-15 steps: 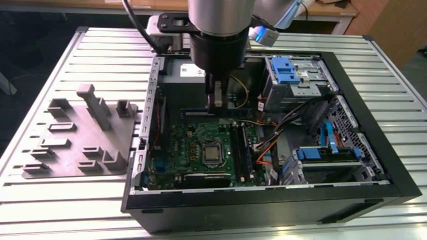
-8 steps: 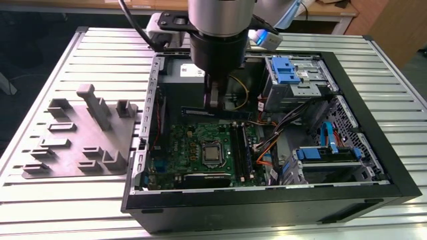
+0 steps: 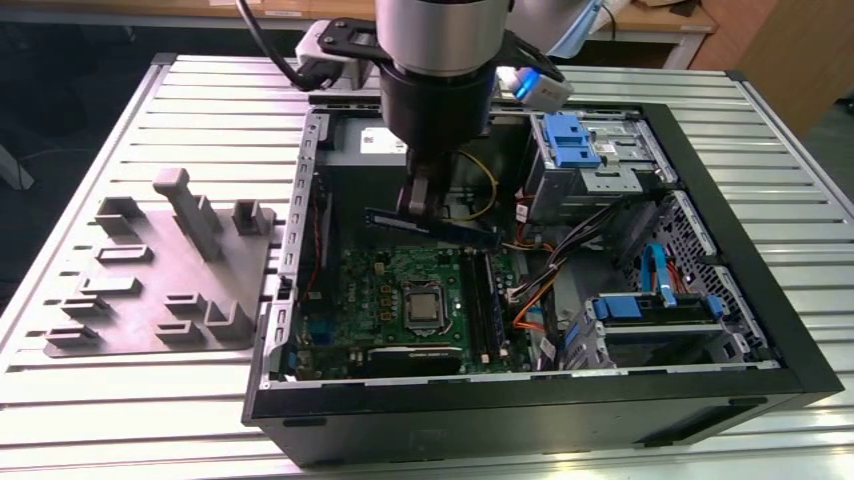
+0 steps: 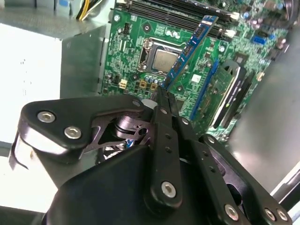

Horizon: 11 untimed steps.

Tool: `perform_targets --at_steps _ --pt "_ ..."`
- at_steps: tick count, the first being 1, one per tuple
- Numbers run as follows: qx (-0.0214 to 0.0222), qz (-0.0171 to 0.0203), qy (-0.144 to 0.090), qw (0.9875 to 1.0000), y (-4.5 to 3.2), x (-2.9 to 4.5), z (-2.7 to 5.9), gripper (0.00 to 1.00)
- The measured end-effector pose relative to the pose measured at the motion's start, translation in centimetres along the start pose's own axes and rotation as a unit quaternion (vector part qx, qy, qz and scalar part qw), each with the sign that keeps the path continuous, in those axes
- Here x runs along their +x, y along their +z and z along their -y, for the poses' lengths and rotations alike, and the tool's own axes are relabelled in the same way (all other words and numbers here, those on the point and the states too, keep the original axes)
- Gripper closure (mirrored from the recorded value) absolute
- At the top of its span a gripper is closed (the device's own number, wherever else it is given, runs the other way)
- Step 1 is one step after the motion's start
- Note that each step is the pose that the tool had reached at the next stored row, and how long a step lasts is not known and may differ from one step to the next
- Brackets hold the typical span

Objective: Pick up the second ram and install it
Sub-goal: 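Insert the second ram into the second slot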

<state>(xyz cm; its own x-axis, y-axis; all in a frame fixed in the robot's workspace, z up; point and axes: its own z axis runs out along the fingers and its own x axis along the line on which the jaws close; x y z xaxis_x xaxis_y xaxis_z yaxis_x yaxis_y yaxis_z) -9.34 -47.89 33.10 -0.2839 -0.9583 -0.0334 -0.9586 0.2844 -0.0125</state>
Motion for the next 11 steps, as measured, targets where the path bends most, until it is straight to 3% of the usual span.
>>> perform_targets --at_steps 6,11 --pt "0.0018 -0.0007 0.054 0.9985 0.12 0.00 0.00 0.89" --pt "0.0033 -0.0013 0.100 0.9950 0.22 0.01 0.00 0.89"
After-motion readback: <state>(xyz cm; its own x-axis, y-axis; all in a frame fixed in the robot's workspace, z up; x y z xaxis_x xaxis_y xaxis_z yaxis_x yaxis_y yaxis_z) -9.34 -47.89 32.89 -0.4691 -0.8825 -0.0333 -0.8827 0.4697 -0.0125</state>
